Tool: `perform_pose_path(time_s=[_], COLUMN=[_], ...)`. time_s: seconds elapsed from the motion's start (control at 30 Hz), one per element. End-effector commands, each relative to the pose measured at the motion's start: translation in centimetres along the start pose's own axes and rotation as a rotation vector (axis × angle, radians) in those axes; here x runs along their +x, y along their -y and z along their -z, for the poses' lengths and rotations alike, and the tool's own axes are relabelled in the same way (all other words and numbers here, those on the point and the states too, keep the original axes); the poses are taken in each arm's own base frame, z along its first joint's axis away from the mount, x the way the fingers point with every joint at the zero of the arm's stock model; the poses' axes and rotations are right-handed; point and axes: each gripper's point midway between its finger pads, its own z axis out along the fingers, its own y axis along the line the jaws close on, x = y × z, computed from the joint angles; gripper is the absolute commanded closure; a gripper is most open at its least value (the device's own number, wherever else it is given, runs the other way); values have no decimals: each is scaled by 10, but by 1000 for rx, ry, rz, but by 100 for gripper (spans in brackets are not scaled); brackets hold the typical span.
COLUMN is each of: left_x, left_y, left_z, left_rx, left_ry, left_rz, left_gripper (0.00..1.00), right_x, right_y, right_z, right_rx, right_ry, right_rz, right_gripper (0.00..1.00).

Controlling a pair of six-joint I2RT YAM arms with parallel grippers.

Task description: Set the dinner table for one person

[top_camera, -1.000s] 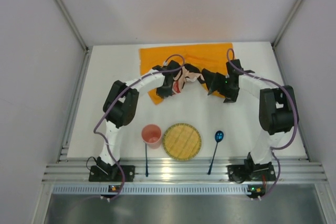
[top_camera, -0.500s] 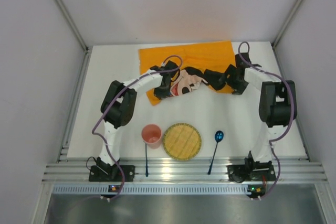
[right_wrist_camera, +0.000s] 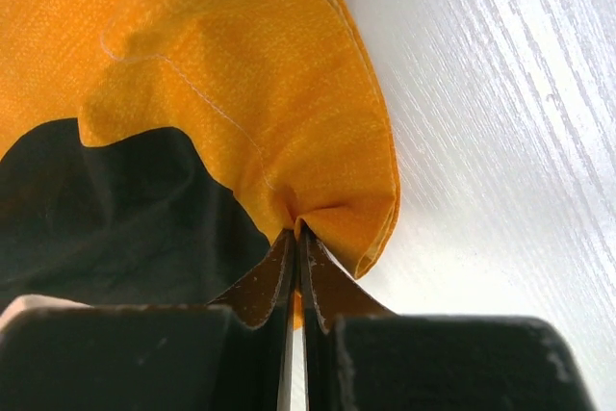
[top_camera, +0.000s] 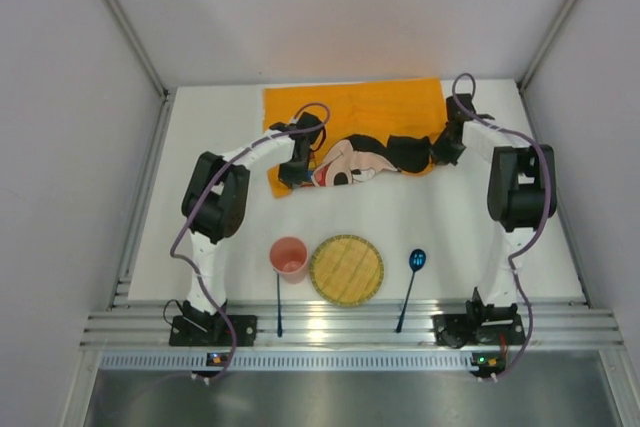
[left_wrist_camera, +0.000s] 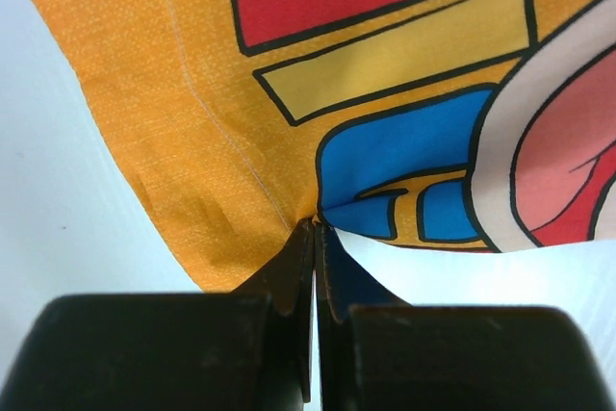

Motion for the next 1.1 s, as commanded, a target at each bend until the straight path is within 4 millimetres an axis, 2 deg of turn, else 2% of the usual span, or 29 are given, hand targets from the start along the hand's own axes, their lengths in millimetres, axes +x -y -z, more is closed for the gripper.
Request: perform_pose_path(time_s=[0.0, 0.07, 0.27, 0.3, 0.5, 0.53, 0.7, 0.9, 0.97, 1.0, 1.07], left_x=[-3, -3, 0, 1, 12, 13, 31, 50, 57, 60, 63], left_y=[-24, -37, -68, -70, -86, -87, -89, -92, -90, -90, -90], left_z=[12, 12, 17, 18, 35, 41, 44, 52, 55, 56, 64], left_rx=[-15, -39, -76, -77, -101, -100, -93, -92, -80, -80, -67], left_ry=[17, 17, 30, 31, 59, 70, 45, 32, 26, 22, 30], left_rz=[31, 47, 112, 118, 136, 144, 163, 213, 227, 241, 261], left_gripper=[100, 100, 100, 100, 100, 100, 100, 100, 93, 77, 68], right_x=[18, 15, 15, 18, 33, 35, 55, 86, 89, 92, 88], right_y=[26, 29, 46, 52, 75, 77, 98, 118, 120, 123, 121], right_z=[-19, -12, 30, 41, 76, 80, 97, 98, 96, 95, 96], right_rx=[104, 114, 117, 116, 116, 115, 131, 135, 132, 136, 129], right_ry=[-71, -58, -19, -13, -1, 0, 3, -46, -49, -54, -42], right_rz=[52, 68, 96, 99, 95, 95, 104, 131, 137, 138, 144], right_gripper=[100, 100, 100, 100, 100, 100, 100, 100, 96, 93, 86])
